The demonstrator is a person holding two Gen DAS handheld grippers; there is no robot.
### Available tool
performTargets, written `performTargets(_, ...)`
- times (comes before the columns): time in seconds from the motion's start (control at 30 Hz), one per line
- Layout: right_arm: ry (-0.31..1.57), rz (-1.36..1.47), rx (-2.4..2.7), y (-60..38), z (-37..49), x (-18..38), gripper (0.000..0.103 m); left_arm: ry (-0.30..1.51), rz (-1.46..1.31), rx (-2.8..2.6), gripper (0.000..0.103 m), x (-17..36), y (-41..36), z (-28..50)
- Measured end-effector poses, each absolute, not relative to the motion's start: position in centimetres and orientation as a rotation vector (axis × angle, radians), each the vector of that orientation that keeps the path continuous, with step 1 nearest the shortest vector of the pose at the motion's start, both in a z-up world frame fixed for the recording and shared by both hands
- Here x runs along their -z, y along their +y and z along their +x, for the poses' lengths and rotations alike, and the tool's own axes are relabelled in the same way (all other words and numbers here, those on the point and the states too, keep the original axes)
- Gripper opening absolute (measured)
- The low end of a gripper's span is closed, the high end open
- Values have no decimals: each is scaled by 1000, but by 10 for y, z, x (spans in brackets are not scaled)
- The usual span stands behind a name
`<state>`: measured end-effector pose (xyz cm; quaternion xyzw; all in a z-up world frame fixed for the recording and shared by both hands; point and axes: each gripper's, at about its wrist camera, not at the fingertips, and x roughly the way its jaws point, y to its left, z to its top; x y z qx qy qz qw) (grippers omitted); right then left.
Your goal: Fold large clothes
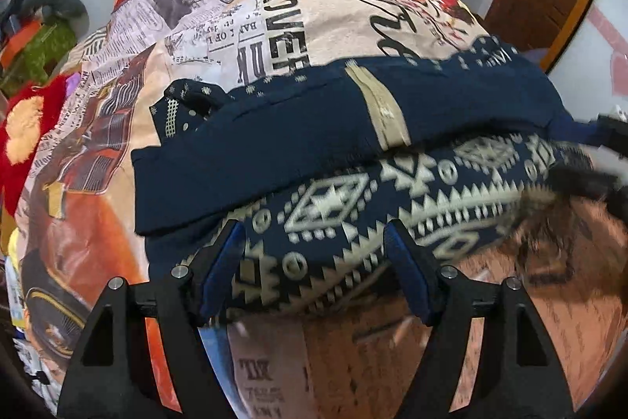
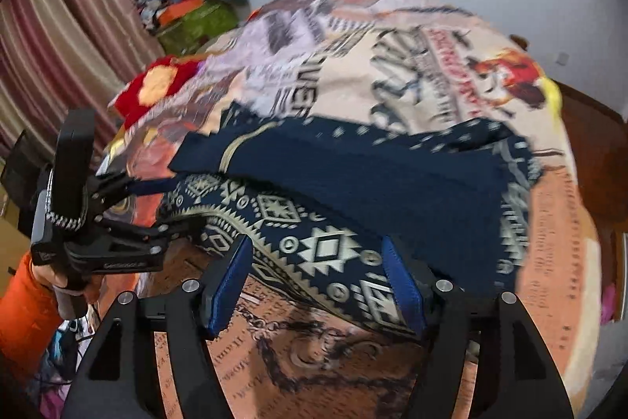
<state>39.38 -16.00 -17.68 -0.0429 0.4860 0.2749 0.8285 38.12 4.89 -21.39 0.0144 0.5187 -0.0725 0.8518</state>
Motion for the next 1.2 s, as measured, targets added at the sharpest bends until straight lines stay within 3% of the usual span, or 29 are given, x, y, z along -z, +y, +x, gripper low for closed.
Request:
performTargets(0.17,1030,-213,-527,-143,419,196,67,1066,30,114,75,213,60,409)
performTargets(0.27,1034,-239,-514,-141,439,200,74,1075,58,101,78,219,66,432)
performTargets(0.67,907,-411,-405,-150,510,185,75,1018,162,11,79,210,88,501)
performTargets(0.97,897,-193,-305,-206,533,156,75,966,22,-125,79,169,154,501)
performTargets(1.2,911,-72,-458,-186,498,143,79,983,-52,-12,79,160,139,468)
